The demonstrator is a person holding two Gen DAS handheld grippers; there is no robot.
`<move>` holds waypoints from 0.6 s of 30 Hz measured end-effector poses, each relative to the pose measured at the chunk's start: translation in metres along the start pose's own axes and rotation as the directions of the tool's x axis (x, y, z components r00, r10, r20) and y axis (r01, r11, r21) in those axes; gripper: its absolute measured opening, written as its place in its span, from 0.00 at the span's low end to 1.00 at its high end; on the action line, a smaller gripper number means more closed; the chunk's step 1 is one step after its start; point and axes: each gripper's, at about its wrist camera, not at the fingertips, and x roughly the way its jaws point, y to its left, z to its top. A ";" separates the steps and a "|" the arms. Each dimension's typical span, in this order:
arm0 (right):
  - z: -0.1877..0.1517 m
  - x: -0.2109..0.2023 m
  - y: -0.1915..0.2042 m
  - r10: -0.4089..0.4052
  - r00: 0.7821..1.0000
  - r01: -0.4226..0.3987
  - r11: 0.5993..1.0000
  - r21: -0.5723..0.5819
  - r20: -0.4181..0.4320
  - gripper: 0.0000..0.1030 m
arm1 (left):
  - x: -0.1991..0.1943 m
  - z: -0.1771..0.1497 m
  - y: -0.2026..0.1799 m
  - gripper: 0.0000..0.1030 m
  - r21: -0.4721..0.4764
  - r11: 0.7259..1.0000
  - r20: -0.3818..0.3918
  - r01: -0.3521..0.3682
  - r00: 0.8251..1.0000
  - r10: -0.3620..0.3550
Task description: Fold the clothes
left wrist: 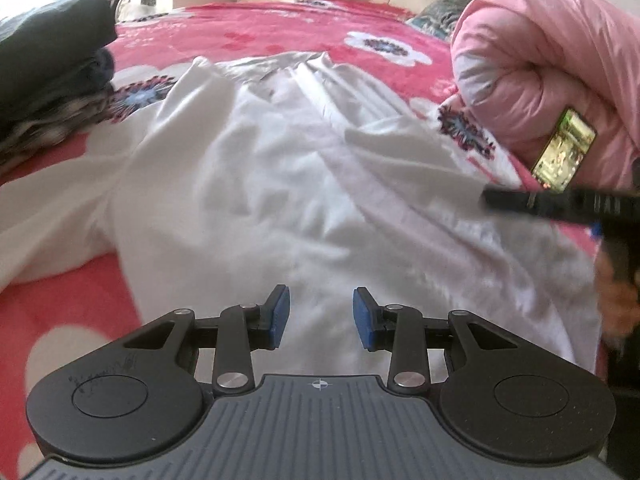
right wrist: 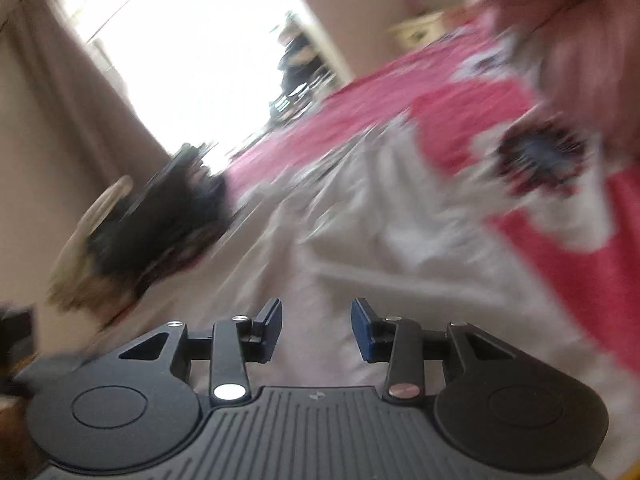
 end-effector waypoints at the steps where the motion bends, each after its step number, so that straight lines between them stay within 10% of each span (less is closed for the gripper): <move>1: -0.002 0.007 0.002 0.023 0.999 -0.023 1.000 0.000 -0.036 0.40 | 0.003 0.001 0.000 0.34 0.002 1.000 0.003 0.010 1.000 -0.010; 12: -0.015 0.030 0.039 0.094 0.970 -0.140 0.970 -0.197 -0.225 0.40 | 0.026 0.025 0.012 0.34 -0.117 0.974 0.050 0.192 0.981 -0.187; 18: -0.040 0.039 0.083 -0.007 0.966 -0.128 0.853 -0.505 -0.258 0.38 | 0.047 0.035 0.008 0.33 -0.051 0.988 0.061 0.149 0.987 -0.145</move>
